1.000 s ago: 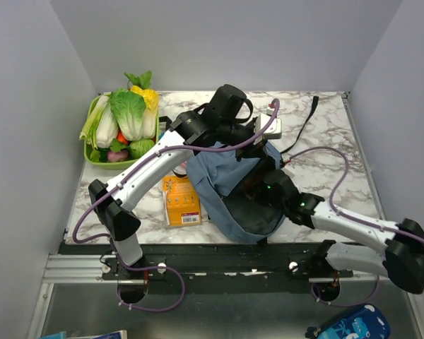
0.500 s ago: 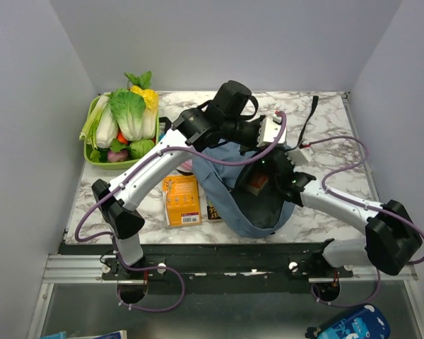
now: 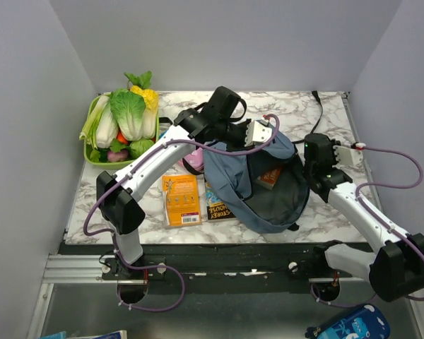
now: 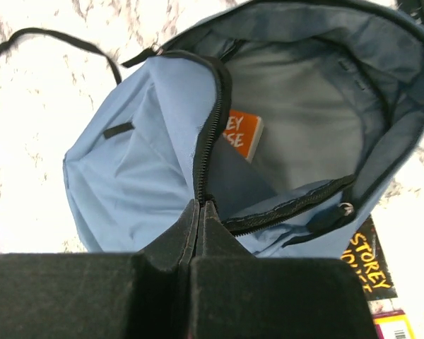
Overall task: Pack the student bag
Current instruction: Place the book in the student bag, then pick up the book from the center of the board.
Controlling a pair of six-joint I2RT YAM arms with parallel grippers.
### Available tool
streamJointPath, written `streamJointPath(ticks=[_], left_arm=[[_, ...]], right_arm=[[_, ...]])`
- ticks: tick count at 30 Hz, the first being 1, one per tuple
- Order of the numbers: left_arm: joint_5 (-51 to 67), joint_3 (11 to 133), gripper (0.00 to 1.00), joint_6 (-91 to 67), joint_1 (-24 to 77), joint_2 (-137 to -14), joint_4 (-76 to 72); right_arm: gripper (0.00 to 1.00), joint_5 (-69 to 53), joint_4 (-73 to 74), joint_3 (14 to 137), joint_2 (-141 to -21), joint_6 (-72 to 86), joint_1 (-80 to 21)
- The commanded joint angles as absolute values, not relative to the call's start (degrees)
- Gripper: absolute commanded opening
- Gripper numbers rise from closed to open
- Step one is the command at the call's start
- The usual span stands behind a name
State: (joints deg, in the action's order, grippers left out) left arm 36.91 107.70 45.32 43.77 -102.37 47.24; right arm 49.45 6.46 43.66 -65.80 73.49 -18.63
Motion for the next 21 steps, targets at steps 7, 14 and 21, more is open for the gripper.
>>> streamJointPath(ticks=[7,14,21], left_arm=[[29.0,98.3,0.0,40.2,41.7,-99.5,30.9],[29.4,102.3,0.0,32.7,40.9,-103.1,29.9],[34.0,104.5,0.0,25.9,38.8,-104.4,31.7]], right_arm=[[0.37,35.3,5.2,42.7,-54.7,54.0,-19.9],[0.55,28.0,4.7,38.9,-50.8,39.3,-42.2],[0.67,17.0,2.6,37.2,-53.4,18.4,-61.0]])
